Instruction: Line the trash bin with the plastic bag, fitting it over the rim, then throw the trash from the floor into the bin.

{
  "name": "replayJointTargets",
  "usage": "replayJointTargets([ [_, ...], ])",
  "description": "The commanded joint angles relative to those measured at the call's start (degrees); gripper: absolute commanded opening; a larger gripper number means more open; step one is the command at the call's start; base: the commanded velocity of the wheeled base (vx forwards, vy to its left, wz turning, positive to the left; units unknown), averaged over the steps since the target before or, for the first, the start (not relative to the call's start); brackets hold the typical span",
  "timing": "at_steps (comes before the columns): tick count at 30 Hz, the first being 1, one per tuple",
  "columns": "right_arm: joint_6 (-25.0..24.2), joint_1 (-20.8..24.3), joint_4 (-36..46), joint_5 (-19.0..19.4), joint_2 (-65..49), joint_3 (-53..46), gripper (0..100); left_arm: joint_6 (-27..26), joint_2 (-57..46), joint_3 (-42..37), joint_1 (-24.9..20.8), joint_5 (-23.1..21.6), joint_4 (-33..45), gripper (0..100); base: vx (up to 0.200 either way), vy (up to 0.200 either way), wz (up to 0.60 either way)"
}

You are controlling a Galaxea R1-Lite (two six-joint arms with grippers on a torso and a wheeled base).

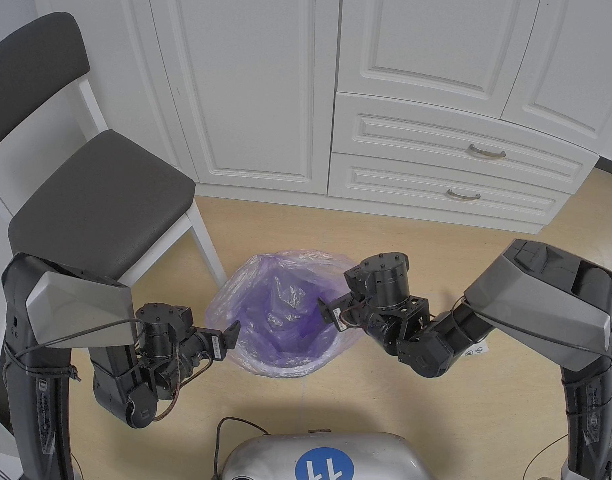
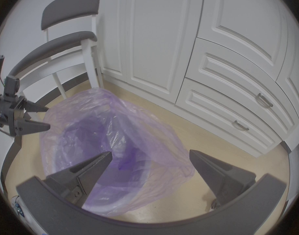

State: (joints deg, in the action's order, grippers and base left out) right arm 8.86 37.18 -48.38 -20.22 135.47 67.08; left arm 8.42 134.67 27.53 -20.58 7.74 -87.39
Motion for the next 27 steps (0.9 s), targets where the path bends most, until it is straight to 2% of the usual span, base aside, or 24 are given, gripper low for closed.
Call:
replayJointTargets([
  [1, -0.5, -2.5, 0.9, -0.1, 2.9, 4.1, 100, 0.9, 1.6, 2.0, 1.3, -0.4, 0.8, 100, 0.000, 0.000, 0.00],
  [10, -1.4, -4.0, 3.0, -0.1, 8.2, 11.5, 100, 1.2, 5.4, 7.6, 5.5, -1.0, 1.7, 100, 0.000, 0.000, 0.00],
  [17, -1.5, -5.3, 3.4, -0.2, 11.7, 17.0, 100, 3.8, 6.9, 11.1, 6.5, -0.5, 1.7, 100, 0.000, 0.000, 0.00],
  [22, -3.3, -5.8, 3.5, -2.8, 14.3, 22.5, 100, 4.0, 8.1, 13.3, 7.1, 0.1, 1.6, 100, 0.000, 0.000, 0.00],
  [27, -3.7, -6.6, 3.6, -3.1, 16.9, 27.5, 100, 4.2, 8.8, 15.6, 7.7, 1.8, 1.6, 100, 0.000, 0.000, 0.00],
])
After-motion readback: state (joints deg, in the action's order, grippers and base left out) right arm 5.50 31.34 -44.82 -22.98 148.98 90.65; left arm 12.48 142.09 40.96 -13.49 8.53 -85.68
